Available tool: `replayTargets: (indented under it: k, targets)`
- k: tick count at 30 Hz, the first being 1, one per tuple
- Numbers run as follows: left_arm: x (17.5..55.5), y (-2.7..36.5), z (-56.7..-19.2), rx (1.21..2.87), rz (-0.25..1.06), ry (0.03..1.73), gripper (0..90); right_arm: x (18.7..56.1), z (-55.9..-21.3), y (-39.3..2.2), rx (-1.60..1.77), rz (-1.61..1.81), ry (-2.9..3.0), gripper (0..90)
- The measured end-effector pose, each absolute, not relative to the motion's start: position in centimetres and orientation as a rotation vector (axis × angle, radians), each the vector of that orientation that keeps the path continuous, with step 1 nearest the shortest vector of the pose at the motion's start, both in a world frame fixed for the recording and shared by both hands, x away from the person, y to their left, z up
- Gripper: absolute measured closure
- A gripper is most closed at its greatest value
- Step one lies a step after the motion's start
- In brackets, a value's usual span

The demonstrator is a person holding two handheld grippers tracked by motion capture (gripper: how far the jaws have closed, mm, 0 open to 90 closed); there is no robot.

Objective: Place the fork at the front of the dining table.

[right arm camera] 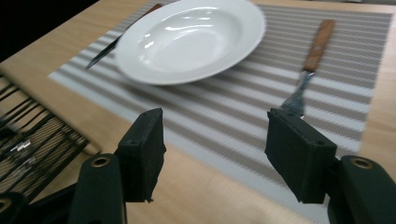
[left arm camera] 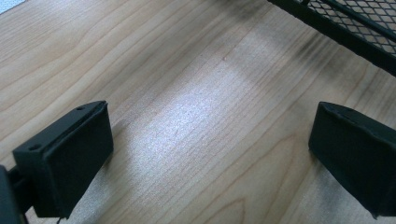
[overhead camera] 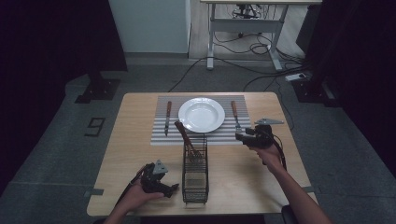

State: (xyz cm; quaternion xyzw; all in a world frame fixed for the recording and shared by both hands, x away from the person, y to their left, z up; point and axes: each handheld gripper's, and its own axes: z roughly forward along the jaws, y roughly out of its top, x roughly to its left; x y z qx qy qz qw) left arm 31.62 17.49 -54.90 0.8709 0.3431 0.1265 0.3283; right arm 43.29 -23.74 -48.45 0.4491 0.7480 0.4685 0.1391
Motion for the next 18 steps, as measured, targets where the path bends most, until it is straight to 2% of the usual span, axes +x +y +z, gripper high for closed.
replayTargets:
  k: [11, 18]
  targets:
    - [31.6, 17.5, -54.9, 2.28, 0.331, 0.898, 0.0, 38.7, -49.2, -23.1, 1.183, 1.366, 2.263, 37.2]
    - [31.6, 17.5, -54.9, 2.279, 0.332, 0.901, 0.0, 38.9, -49.7, -22.8, 1.199, 1.354, 2.278, 37.2]
